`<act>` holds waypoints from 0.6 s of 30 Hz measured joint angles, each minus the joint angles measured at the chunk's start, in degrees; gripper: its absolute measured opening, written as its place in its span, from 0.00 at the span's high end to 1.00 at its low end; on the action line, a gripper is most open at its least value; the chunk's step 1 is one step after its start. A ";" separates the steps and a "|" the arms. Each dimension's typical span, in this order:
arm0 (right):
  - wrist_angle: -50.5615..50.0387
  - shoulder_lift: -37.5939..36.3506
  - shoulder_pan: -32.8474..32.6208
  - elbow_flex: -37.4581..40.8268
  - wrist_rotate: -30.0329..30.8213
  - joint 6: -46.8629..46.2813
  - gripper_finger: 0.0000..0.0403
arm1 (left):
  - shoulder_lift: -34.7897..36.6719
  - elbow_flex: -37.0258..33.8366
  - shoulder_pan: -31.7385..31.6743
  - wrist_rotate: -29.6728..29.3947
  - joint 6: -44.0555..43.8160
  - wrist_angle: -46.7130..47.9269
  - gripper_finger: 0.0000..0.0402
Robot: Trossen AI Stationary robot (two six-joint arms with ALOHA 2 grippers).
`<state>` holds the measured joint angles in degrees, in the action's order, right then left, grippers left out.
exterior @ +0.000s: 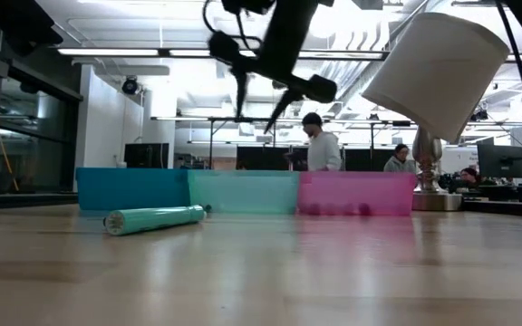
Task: Pick & Place Markers
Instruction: Put the blue highlighter pen into the pink bin
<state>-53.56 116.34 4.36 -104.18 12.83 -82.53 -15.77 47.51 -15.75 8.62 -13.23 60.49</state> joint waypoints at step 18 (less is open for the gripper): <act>17.77 7.99 -14.45 0.02 0.28 -16.62 0.51 | 0.00 0.00 0.02 1.20 1.40 0.13 0.65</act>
<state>-35.80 124.33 -10.09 -104.16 13.11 -99.15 -15.77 47.51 -15.73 9.82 -11.84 60.62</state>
